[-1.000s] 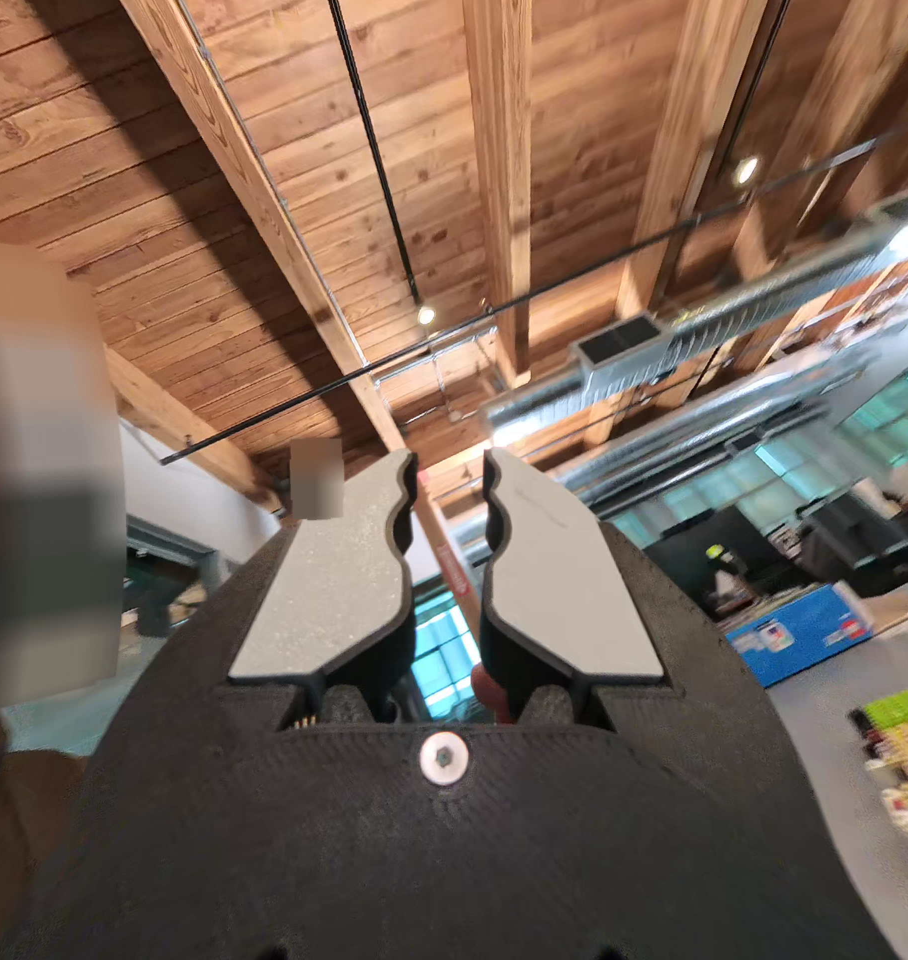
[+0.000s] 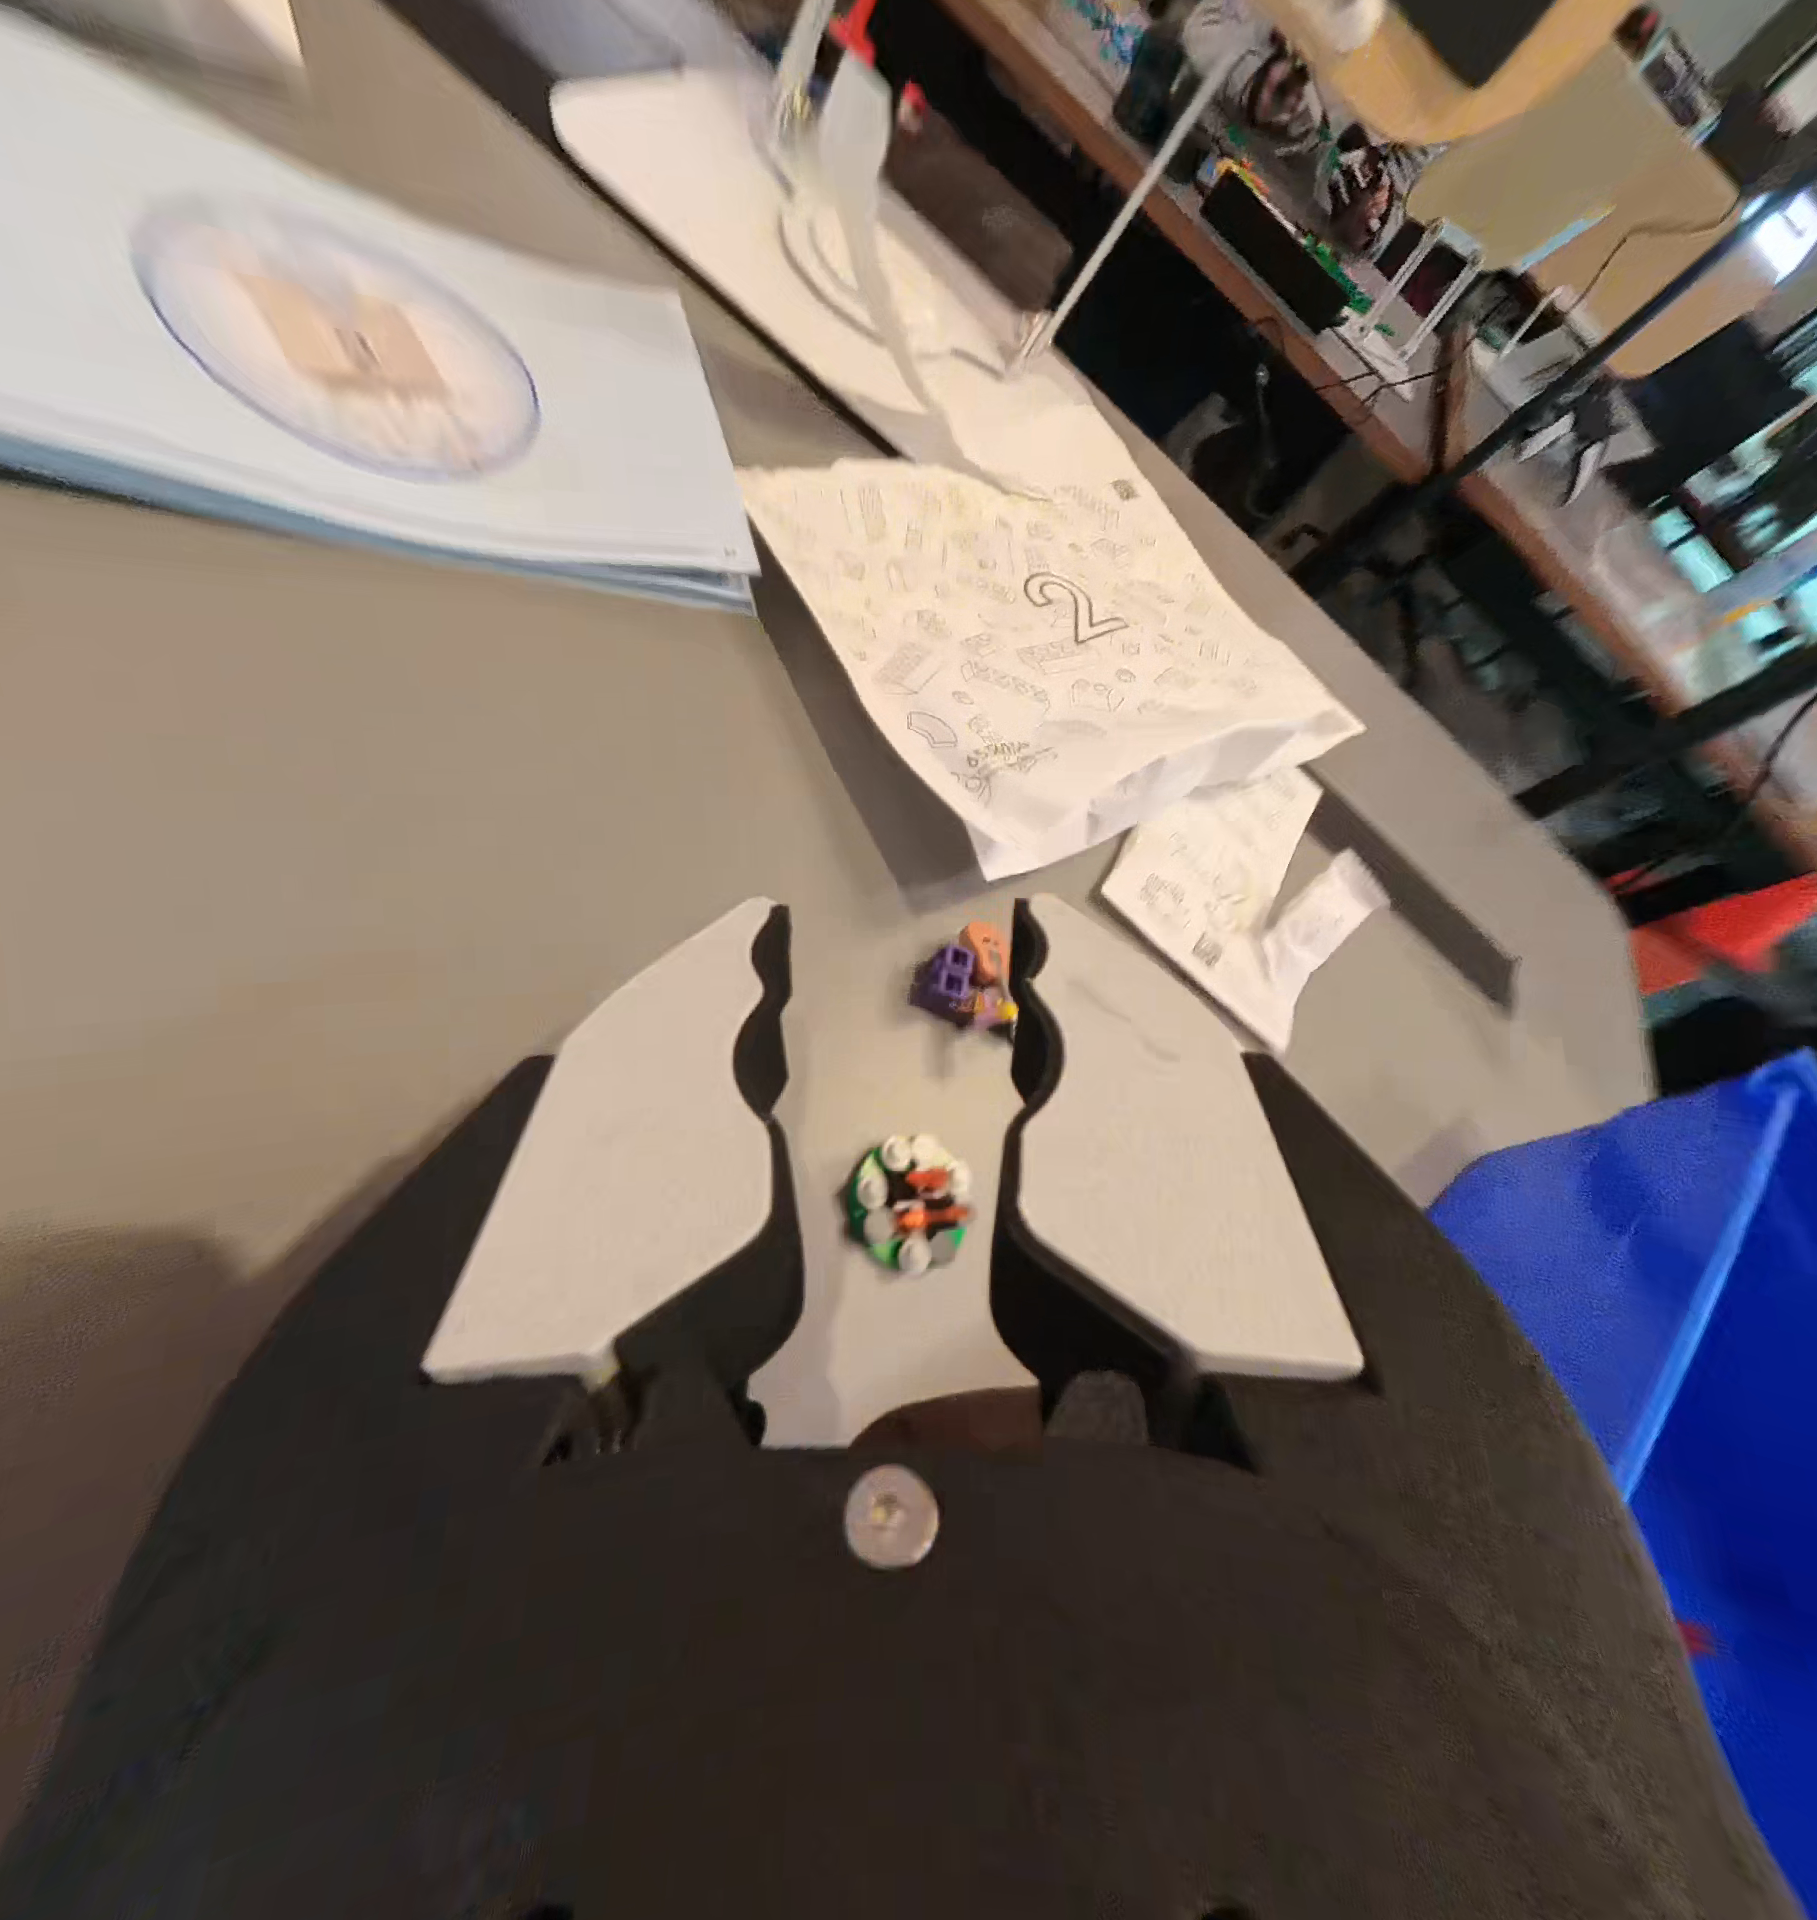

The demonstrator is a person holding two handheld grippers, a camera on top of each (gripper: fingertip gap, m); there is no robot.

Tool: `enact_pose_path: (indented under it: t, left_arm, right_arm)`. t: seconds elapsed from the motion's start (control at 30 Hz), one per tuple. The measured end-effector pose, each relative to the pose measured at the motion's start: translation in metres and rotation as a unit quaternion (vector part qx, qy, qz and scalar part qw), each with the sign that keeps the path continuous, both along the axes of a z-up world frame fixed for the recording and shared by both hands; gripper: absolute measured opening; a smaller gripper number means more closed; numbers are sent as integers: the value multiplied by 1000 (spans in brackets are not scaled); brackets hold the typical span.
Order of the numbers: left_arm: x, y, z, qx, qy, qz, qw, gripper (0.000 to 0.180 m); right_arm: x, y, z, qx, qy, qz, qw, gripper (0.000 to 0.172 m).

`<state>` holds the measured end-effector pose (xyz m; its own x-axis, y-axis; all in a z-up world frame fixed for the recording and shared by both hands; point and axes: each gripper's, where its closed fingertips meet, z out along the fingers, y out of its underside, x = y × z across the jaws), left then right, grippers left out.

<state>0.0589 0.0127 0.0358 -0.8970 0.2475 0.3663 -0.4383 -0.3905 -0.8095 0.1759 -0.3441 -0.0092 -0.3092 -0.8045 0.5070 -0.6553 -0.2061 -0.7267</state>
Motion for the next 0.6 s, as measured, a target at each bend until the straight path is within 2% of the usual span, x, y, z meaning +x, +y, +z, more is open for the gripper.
enact_pose_path:
  t: [0.1, 0.2, 0.33, 0.43, 0.5, 0.6]
  left_arm:
    - [4, -1, -7, 7, 9, -7, 1000, 65]
    - [6, -2, -10, 8, 16, -14, 1000, 64]
    - [6, -5, -13, 7, 41, -36, 999, 63]
    - [6, -5, -14, 7, 43, -41, 998, 61]
    - [5, -5, -13, 7, 38, -41, 998, 60]
    - [6, -5, -14, 8, 40, -45, 998, 59]
  right_arm:
    - [21, -14, -19, -107, 106, -3, 989, 41]
    - [38, -21, -27, -198, 184, -14, 963, 39]
    - [47, -40, -42, -241, 271, -48, 931, 37]
    - [49, -56, -44, -251, 294, -78, 919, 25]
    - [48, -63, -46, -257, 301, -87, 914, 7]
    - [46, -67, -39, -265, 278, -91, 919, 3]
